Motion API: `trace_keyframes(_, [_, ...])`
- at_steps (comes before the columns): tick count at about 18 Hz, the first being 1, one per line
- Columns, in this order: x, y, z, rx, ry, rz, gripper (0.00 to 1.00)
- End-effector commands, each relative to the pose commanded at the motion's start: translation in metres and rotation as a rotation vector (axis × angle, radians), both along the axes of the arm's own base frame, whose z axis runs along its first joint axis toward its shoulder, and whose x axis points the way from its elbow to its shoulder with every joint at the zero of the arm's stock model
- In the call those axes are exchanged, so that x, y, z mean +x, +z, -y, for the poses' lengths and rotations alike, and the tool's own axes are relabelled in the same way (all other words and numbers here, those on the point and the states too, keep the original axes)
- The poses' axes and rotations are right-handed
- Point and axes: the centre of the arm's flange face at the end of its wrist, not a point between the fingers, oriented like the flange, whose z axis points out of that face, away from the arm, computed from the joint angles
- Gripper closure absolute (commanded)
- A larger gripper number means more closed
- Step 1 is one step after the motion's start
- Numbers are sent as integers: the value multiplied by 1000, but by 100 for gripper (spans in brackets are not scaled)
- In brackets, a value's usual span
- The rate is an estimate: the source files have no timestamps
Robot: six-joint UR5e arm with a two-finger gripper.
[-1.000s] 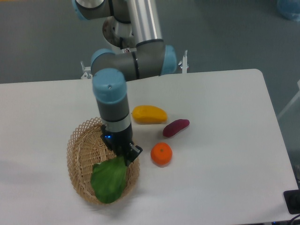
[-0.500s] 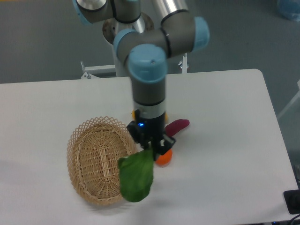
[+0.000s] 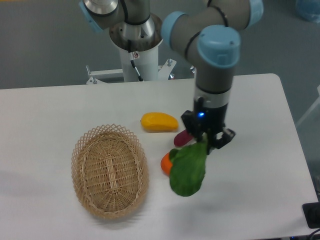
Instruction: Pick up the green vegetable from the basket
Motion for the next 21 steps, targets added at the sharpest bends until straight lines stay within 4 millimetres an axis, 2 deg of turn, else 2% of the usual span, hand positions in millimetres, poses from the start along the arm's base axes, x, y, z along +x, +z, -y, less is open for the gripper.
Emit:
trace_keyframes(6, [-18, -1, 12, -5, -17, -13, 66])
trace_keyframes(21, [-19, -5, 11, -7, -17, -16, 66])
